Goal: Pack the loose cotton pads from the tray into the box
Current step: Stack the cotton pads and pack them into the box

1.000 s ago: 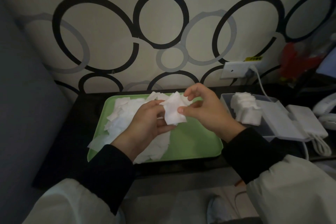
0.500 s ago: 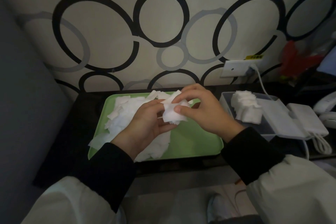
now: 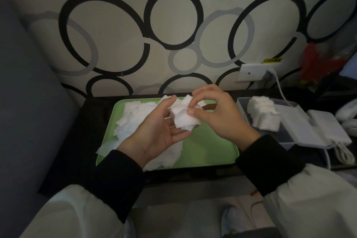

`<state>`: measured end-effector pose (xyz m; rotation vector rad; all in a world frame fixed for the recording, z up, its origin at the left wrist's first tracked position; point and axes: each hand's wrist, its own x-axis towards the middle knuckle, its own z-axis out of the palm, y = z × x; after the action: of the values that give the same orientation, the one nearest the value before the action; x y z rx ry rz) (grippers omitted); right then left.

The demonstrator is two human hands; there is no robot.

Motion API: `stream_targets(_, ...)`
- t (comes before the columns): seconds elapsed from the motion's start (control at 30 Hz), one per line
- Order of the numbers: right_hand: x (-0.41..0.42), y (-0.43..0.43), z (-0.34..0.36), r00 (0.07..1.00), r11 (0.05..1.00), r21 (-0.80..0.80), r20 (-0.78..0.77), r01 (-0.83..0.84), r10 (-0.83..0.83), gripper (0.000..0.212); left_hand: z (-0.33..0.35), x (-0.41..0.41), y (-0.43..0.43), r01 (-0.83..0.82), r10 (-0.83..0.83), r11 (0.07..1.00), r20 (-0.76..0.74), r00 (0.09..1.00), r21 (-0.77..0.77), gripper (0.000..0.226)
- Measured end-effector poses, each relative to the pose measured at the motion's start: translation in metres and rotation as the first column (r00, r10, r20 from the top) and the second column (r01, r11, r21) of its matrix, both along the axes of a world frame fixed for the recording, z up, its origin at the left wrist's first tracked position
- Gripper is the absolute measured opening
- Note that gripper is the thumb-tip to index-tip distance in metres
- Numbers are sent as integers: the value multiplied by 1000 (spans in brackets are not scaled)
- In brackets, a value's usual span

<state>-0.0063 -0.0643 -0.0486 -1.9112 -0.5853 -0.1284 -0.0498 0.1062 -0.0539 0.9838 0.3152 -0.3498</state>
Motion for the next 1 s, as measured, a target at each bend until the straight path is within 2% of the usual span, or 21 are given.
stream_targets(0.17, 0, -12, 12, 999, 1000, -11, -36, -16, 16, 21, 0, -2, 2, 20, -21, 999, 52, 998, 27, 40)
stream_targets(0.27, 1, -18, 17, 992, 982, 179, -97, -58, 77, 16, -2, -2, 1, -19, 14, 997, 69, 997, 75, 27)
stream_targets(0.33, 1, -20, 19, 973, 945, 323, -200, -45, 115, 19, -3, -1, 1, -47, 39, 993, 68, 997, 112, 21)
stream_targets(0.43, 0, -20, 20, 921, 917, 397, -340, -44, 191, 18, -6, -1, 2, -30, 12, 982, 97, 995, 189, 21)
stream_targets(0.57, 0, -21, 17, 881, 929, 341, -384, -144, 277, 14, -8, -2, 0, -11, -32, 960, 149, 988, 279, 21)
stream_targets(0.8, 2, -26, 18, 920, 990, 75, -367, -118, 137, 32, -8, -2, -7, -20, -54, 918, 174, 983, 396, 28)
stream_targets(1.0, 3, -24, 13, 920, 996, 14, -382, -87, 86, 36, -11, 0, -9, -6, -72, 902, 162, 984, 433, 29)
